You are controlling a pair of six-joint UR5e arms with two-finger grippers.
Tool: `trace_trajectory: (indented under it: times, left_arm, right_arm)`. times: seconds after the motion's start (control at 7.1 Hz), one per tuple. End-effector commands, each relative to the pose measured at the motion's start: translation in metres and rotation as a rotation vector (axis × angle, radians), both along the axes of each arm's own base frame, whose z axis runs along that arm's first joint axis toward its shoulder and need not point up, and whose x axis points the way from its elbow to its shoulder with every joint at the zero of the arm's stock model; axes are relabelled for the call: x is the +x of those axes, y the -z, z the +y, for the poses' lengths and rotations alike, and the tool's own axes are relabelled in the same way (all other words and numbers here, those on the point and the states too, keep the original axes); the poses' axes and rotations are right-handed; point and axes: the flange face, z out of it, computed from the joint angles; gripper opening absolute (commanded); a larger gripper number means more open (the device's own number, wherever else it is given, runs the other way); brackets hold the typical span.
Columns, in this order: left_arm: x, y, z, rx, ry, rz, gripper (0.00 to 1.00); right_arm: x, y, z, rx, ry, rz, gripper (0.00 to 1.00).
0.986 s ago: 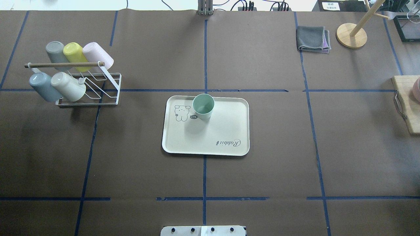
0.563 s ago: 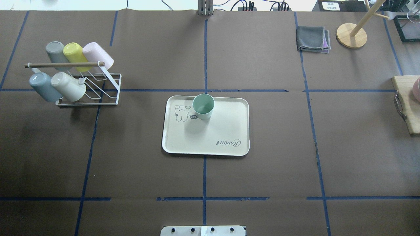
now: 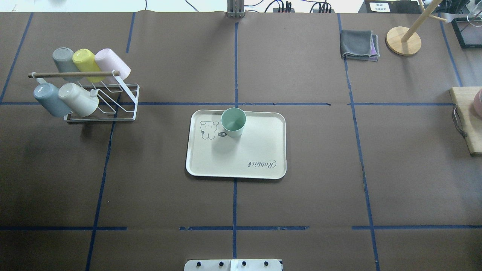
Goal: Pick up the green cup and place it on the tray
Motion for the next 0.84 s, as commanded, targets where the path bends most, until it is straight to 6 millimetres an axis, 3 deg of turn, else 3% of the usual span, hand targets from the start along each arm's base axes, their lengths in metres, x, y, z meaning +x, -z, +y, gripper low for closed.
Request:
trace_trajectory:
  times: [0.0, 0.28, 0.7]
  left_arm:
    - [-0.0112, -0.0027, 0.0045, -0.005, 0.024, 0.004, 1.0]
    - [-0.011, -0.0029, 0.0066, -0.018, 0.046, 0.091, 1.0]
    - [-0.0112, -0.0099, 0.0119, -0.003, 0.047, 0.087, 1.0]
  right_arm:
    - [0.0152, -0.0117, 0.0047, -0.037, -0.043, -0.102, 1.0]
    - [0.0181, -0.0098, 0.0026, -0.027, -0.046, -0.095, 1.0]
    - [0.0219, -0.0128, 0.0005, -0.025, -0.047, -0.037, 1.0]
